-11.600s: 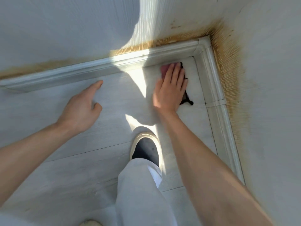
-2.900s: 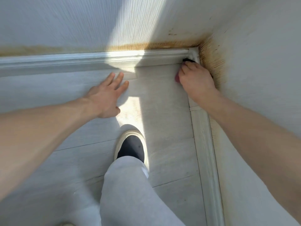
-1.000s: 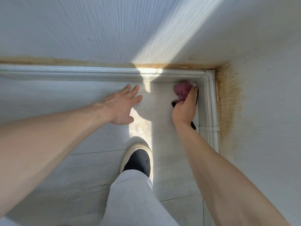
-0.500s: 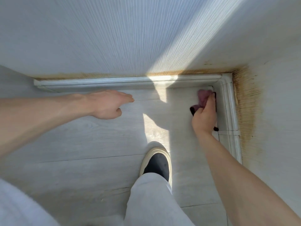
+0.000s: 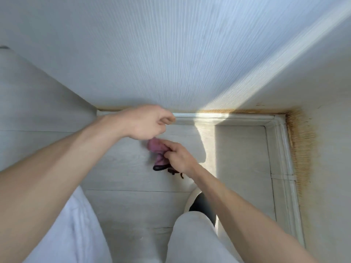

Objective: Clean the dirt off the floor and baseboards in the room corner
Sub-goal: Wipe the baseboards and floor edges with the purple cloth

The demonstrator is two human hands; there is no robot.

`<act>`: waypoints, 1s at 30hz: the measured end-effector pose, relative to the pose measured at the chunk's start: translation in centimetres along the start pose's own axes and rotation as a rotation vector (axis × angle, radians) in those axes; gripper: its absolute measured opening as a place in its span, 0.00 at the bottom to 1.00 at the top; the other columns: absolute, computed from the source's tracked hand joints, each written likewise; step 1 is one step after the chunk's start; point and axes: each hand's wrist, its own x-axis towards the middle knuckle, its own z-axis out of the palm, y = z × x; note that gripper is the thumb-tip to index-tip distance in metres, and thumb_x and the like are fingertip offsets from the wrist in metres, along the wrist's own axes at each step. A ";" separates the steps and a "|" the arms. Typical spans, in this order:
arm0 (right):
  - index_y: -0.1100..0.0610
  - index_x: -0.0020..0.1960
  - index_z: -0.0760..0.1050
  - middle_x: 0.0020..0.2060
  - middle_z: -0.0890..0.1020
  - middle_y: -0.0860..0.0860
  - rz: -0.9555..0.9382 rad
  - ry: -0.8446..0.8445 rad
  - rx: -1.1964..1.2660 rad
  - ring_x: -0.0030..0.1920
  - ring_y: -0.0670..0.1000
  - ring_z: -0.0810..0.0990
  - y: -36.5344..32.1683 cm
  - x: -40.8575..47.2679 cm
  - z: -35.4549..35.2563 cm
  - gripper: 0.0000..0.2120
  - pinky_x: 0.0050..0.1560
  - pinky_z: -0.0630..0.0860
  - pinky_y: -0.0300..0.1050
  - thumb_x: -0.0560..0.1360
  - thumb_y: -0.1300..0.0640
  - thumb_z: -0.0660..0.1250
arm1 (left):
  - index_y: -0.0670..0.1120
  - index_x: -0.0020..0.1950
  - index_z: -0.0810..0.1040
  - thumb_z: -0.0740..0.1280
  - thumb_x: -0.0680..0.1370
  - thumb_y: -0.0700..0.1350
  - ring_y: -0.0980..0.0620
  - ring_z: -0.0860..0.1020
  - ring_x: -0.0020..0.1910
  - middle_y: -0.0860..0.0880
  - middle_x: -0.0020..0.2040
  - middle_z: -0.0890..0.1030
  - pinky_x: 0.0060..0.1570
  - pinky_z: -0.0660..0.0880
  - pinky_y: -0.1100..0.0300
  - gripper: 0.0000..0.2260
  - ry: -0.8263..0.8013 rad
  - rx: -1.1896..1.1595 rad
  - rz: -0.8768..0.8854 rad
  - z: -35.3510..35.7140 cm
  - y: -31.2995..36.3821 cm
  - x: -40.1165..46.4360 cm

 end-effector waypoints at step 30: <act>0.69 0.65 0.75 0.54 0.82 0.64 -0.304 -0.004 0.316 0.48 0.58 0.82 -33.4 -24.7 -2.2 0.22 0.51 0.80 0.50 0.80 0.53 0.69 | 0.50 0.39 0.77 0.74 0.73 0.60 0.57 0.78 0.39 0.56 0.37 0.81 0.36 0.69 0.59 0.16 0.872 -0.354 0.105 -14.2 12.7 -25.0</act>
